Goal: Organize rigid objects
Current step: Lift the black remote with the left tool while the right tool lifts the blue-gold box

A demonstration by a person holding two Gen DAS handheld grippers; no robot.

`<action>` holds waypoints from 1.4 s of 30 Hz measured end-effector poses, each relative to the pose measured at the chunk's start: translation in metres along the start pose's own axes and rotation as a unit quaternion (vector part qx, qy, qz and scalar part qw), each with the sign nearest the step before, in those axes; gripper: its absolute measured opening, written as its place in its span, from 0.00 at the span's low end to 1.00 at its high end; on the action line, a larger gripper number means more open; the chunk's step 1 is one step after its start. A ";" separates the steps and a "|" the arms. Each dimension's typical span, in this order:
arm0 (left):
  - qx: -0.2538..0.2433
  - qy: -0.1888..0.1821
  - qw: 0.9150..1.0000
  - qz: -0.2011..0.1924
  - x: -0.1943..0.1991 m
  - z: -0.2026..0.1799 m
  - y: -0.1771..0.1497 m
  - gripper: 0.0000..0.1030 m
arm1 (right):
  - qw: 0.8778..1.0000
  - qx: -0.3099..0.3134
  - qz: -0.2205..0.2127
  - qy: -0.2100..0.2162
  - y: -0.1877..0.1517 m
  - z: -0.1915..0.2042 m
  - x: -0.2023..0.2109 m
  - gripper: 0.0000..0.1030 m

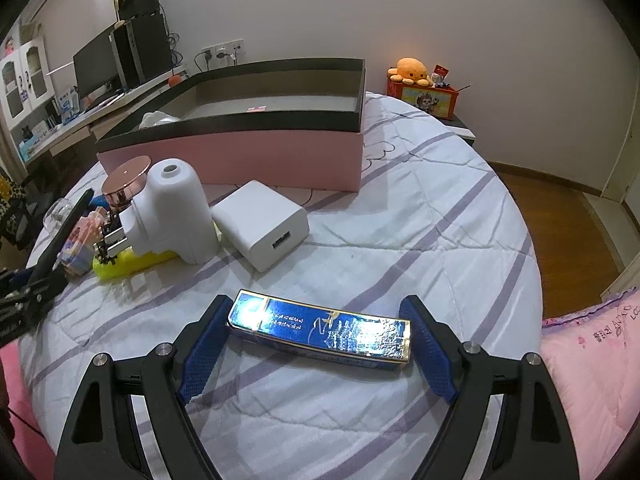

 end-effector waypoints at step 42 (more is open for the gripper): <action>0.028 0.008 0.997 -0.071 0.023 0.001 0.030 0.40 | 0.998 0.006 -0.052 0.022 0.012 0.005 0.027 0.83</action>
Point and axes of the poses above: each gripper's, at about its wrist camera, not at the fingertips, and x roughly against the way its jaws point, z to its left, y to its top, the point moved 1 cm from there along -x, roughly the way its jaws point, and after that the axes turned 10 degrees about -z, right-handed, at the moved point
